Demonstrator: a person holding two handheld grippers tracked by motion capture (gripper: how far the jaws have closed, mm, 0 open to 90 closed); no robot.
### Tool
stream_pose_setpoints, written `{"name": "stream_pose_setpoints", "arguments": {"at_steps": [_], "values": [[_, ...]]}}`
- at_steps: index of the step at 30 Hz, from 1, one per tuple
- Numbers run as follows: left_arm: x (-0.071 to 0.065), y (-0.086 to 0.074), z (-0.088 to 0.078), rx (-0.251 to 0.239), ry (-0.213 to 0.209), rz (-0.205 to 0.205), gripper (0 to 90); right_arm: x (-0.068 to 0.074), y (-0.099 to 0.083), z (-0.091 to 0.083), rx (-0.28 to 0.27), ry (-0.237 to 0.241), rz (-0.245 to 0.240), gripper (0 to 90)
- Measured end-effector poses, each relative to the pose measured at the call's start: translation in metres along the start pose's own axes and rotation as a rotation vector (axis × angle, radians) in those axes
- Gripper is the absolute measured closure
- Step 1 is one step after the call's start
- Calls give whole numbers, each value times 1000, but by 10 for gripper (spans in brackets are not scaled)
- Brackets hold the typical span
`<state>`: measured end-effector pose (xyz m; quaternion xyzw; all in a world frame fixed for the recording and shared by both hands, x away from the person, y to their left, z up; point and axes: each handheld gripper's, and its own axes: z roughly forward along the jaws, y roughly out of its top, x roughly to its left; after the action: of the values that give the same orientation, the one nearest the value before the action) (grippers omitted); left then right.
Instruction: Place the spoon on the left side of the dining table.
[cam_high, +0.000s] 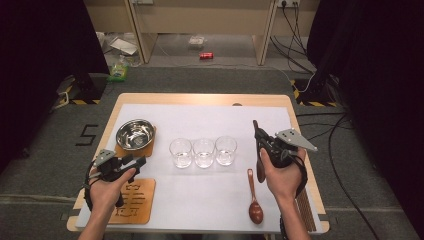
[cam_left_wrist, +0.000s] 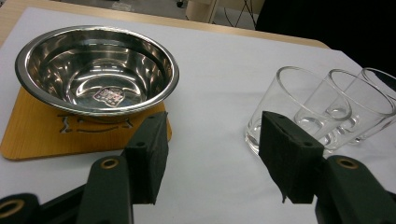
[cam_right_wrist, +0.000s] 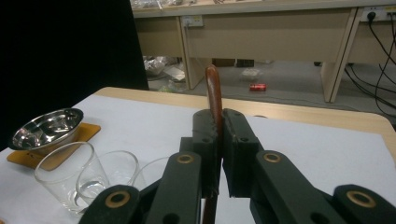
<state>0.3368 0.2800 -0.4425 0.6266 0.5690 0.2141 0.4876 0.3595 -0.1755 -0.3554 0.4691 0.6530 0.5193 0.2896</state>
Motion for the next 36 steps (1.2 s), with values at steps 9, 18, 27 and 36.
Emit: {"name": "stream_pose_setpoints", "arguments": {"at_steps": [9, 18, 27, 36], "values": [[-1, 2, -2, -7, -2, 2, 418, 7, 3, 3, -20, 15, -6, 846], [-1, 2, -3, -9, -4, 3, 417, 11, 6, 5, -33, 27, -5, 846], [-2, 2, -4, -11, -6, 4, 417, 19, 11, 9, -47, 47, -11, 846], [-3, 4, -6, -20, -9, 5, 416, 25, 12, 12, -41, 57, -17, 846]]}}
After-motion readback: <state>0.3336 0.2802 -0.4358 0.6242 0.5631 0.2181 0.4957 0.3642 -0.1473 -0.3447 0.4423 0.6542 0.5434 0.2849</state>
